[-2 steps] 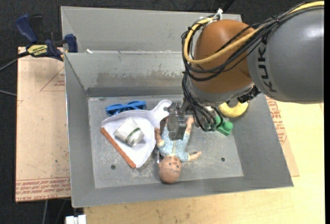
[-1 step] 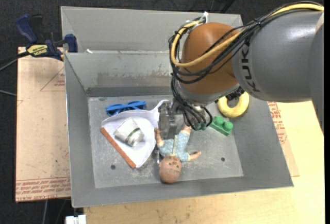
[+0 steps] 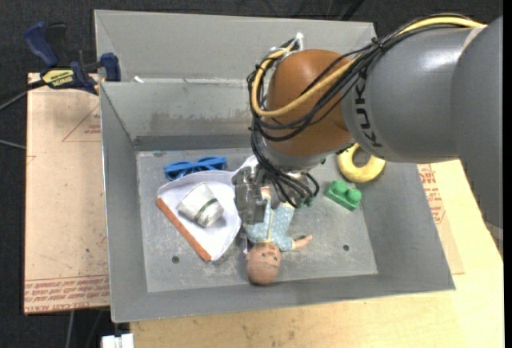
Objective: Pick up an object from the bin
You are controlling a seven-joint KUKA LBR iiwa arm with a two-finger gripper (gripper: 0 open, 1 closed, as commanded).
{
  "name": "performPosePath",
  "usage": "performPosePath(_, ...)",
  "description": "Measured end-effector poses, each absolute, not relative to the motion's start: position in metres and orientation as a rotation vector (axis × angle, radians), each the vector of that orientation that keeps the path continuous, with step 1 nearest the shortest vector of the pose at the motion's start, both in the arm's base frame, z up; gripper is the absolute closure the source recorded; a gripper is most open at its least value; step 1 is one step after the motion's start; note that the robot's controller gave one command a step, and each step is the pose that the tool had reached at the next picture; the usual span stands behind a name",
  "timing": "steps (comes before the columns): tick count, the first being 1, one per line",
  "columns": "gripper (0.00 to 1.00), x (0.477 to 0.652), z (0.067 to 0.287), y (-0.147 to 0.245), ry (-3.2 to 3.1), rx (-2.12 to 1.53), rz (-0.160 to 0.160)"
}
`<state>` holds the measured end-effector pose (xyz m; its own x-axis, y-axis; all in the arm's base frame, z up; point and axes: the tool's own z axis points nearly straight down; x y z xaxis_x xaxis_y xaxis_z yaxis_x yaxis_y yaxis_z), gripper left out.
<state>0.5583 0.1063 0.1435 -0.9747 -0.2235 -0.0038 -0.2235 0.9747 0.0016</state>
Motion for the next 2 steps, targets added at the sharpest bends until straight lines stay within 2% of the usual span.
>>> performPosePath(1, 0.00, 0.5696, 0.1137, 0.1571, 3.078, -0.586, 0.004)
performPosePath(2, 0.00, 0.5697, 0.1138, 0.1567, 3.078, -0.585, 0.004)
